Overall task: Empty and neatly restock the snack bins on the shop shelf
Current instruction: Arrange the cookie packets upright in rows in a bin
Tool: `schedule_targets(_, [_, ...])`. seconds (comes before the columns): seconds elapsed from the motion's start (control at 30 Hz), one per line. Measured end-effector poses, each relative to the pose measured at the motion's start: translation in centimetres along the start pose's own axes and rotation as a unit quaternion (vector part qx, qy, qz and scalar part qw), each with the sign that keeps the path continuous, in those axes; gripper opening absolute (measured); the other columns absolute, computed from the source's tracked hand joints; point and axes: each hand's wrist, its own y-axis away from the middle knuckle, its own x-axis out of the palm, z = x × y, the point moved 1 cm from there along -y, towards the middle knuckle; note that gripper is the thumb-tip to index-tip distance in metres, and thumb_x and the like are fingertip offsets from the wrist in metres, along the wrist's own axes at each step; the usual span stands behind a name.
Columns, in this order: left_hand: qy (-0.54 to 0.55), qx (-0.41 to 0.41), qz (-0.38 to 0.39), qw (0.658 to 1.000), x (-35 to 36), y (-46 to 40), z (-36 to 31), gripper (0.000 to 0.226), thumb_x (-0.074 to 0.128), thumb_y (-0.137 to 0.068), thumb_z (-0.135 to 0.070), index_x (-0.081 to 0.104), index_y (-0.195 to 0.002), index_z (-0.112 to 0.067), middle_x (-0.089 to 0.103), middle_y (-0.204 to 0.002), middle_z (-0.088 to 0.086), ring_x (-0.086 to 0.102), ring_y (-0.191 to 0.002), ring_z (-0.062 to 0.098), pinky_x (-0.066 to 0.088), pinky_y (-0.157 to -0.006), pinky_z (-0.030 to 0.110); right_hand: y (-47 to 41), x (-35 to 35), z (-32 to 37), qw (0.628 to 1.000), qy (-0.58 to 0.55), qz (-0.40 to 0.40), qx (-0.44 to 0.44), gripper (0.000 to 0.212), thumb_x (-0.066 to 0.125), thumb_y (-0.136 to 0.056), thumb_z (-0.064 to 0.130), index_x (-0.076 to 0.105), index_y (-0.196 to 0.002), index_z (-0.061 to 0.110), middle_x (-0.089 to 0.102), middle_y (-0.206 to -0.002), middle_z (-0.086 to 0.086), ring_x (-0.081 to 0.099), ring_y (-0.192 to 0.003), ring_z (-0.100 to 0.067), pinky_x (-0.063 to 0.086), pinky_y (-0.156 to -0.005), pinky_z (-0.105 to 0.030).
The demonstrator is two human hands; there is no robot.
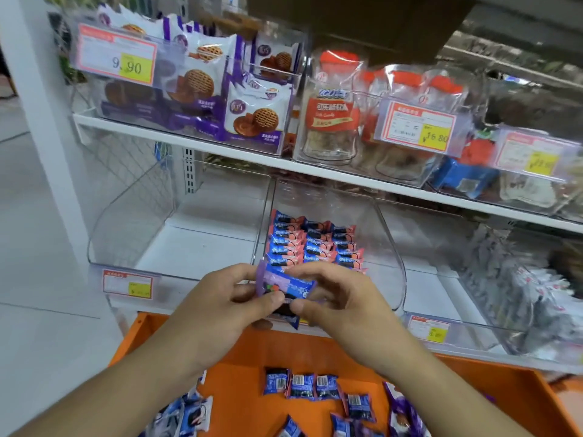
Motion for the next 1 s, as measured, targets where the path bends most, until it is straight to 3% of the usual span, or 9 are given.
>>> schedule_targets(0.07, [0.017, -0.006, -0.011, 1.000, 0.4, 0.1, 0.0, 0.030, 0.077, -0.086, -0.031, 0.074, -0.115, -0.025, 0.080, -0.103, -0.005, 0.075, -0.102, 0.014, 0.064, -0.085, 0.035, 0.1, -0.1, -0.3, 1.000, -0.017, -0.017, 0.007, 0.034, 0.082, -0.089, 0.016, 0.072, -0.116, 0.034, 0.066, -0.071, -0.005, 0.066, -0.071, -0.033, 0.058, -0.075, -0.051])
schedule_targets(0.2, [-0.031, -0.004, -0.019, 0.999, 0.8, -0.3, -0.3, 0.036, 0.081, -0.082, -0.037, 0.070, -0.116, -0.033, 0.080, -0.100, -0.008, 0.075, -0.094, 0.012, 0.063, -0.088, 0.039, 0.2, -1.0, -0.3, 0.994, -0.087, -0.038, 0.044, 0.038, 0.081, -0.088, 0.004, 0.067, -0.118, 0.024, 0.058, -0.068, 0.010, 0.057, -0.066, -0.013, 0.053, -0.068, -0.026])
schedule_targets(0.27, [-0.064, -0.009, 0.005, 0.998, 0.8, -0.3, -0.4, 0.031, 0.081, -0.087, -0.031, 0.069, -0.115, -0.035, 0.080, -0.096, -0.010, 0.076, -0.089, 0.010, 0.061, -0.087, 0.034, 0.4, -1.3, -0.2, 0.990, -0.122, -0.051, 0.056, 0.037, 0.081, -0.089, 0.010, 0.066, -0.120, 0.025, 0.074, -0.086, 0.004, 0.071, -0.082, -0.021, 0.057, -0.075, -0.030])
schedule_targets(0.37, [-0.096, -0.024, 0.035, 0.994, 0.9, -0.1, -0.5, 0.028, 0.081, -0.086, -0.033, 0.070, -0.112, -0.035, 0.080, -0.094, -0.012, 0.075, -0.091, 0.005, 0.057, -0.083, 0.027, 0.7, -1.1, -0.4, 0.986, -0.143, -0.069, 0.054, 0.032, 0.081, -0.088, 0.023, 0.067, -0.117, 0.025, 0.078, -0.106, -0.003, 0.074, -0.101, -0.023, 0.057, -0.082, -0.031])
schedule_targets(0.53, [-0.032, -0.004, -0.027, 0.999, 0.6, 0.1, -0.2, 0.031, 0.080, -0.086, -0.033, 0.068, -0.114, -0.030, 0.081, -0.099, -0.003, 0.076, -0.097, 0.014, 0.060, -0.091, 0.047, 1.0, -0.1, -1.0, 0.978, -0.183, -0.075, 0.064, 0.041, 0.087, -0.075, 0.029, 0.070, -0.110, 0.019, 0.076, -0.106, -0.004, 0.074, -0.098, -0.022, 0.058, -0.082, -0.029])
schedule_targets(0.7, [-0.133, 0.051, -0.033, 0.989, 0.7, 0.6, 0.0, 0.026, 0.074, -0.090, -0.043, 0.063, -0.114, -0.039, 0.075, -0.103, -0.028, 0.066, -0.100, -0.012, 0.053, -0.090, 0.023, 0.7, 0.8, -1.1, 0.976, -0.191, -0.089, 0.054, 0.025, 0.084, -0.087, 0.009, 0.068, -0.106, 0.014, 0.071, -0.092, -0.015, 0.070, -0.082, -0.029, 0.061, -0.080, -0.044])
schedule_targets(0.8, [-0.310, 0.142, -0.063, 0.938, -0.5, 0.1, -0.4, 0.032, 0.063, -0.096, -0.049, 0.054, -0.127, -0.054, 0.056, -0.125, -0.040, 0.045, -0.117, -0.024, 0.040, -0.088, 0.003, 0.1, 0.0, -0.8, 0.976, -0.168, -0.130, 0.055, 0.024, 0.080, -0.090, 0.007, 0.072, -0.108, 0.021, 0.072, -0.100, -0.016, 0.067, -0.081, -0.031, 0.059, -0.074, -0.039])
schedule_targets(0.9, [-0.430, 0.202, -0.064, 0.878, -1.6, -1.9, -0.3, 0.058, 0.050, -0.103, -0.049, 0.026, -0.156, -0.054, 0.020, -0.161, -0.037, 0.019, -0.145, -0.013, 0.019, -0.116, 0.016, -2.3, -1.5, -0.7, 0.981, -0.060, -0.180, 0.033, 0.026, 0.078, -0.089, 0.002, 0.071, -0.104, 0.022, 0.069, -0.092, -0.016, 0.062, -0.074, -0.017, 0.055, -0.069, -0.026])
schedule_targets(1.0, [-0.481, 0.195, -0.028, 0.854, -1.9, -3.7, 1.2, 0.071, 0.040, -0.105, -0.057, -0.003, -0.161, -0.053, -0.010, -0.166, -0.034, -0.001, -0.153, -0.007, 0.009, -0.122, 0.022, -6.7, -2.8, -1.8, 0.974, 0.058, -0.218, 0.018, 0.030, 0.079, -0.086, 0.003, 0.065, -0.101, 0.025, 0.070, -0.085, -0.004, 0.067, -0.076, -0.011, 0.054, -0.070, -0.021])
